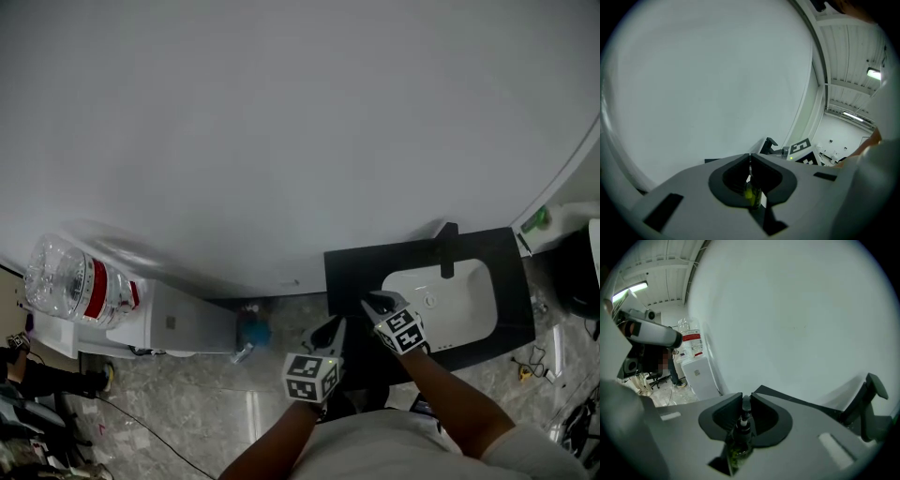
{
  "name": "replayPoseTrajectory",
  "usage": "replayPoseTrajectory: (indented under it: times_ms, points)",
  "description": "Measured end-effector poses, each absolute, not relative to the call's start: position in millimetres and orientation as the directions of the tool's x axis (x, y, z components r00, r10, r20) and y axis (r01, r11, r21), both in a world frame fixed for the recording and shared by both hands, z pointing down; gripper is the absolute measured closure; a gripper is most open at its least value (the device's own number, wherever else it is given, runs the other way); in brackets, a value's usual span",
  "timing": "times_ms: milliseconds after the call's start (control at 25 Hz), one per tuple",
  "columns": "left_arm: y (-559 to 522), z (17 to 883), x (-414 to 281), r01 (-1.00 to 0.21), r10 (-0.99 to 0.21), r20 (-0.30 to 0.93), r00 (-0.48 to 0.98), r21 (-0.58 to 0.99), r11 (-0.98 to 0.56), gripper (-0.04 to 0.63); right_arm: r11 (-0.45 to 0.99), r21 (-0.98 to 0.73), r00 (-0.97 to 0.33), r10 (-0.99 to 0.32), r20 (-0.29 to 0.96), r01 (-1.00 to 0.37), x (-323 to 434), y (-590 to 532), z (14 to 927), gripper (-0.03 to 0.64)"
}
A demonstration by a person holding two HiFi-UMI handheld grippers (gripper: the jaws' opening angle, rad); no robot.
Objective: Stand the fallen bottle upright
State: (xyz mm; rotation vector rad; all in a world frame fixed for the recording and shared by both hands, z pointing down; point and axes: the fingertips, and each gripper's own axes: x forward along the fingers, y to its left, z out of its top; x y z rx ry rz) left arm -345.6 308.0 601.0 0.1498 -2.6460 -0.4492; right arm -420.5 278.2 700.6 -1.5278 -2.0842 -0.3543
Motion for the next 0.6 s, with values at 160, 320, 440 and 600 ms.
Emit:
replayPoseTrajectory:
  times_ms: [160,320,440,600]
  points:
    - [305.6,593.7,-346.8,-0.036,-0.174,0.403,-0.898,0.326,0.945,0.586,0.334,-0.065,-0.255,0.818,0.516,0.94,-404.9,262.2,693.2,0.557]
    - [301.3,585.2,-345.6,-0.036,-0.165,0.39,-0.906,0.318,0.947,0.586,0.339,-0.046,-0.275,0.826,0.492,0.94,-389.9,245.3,692.3,0.555]
    - [294.9,579.6,-343.2,-0.032,-0.157,0.38,-0.912,0.315,0.949,0.586,0.322,-0.057,-0.253,0.83,0.497,0.945,-374.0,234.2,691.1,0.554]
    - [286.2,574.6,-340.5,-0.022,-0.143,0.37,-0.918,0.311,0.95,0.586,0.295,-0.077,-0.215,0.829,0.516,0.952,-356.2,221.1,691.3,0.55]
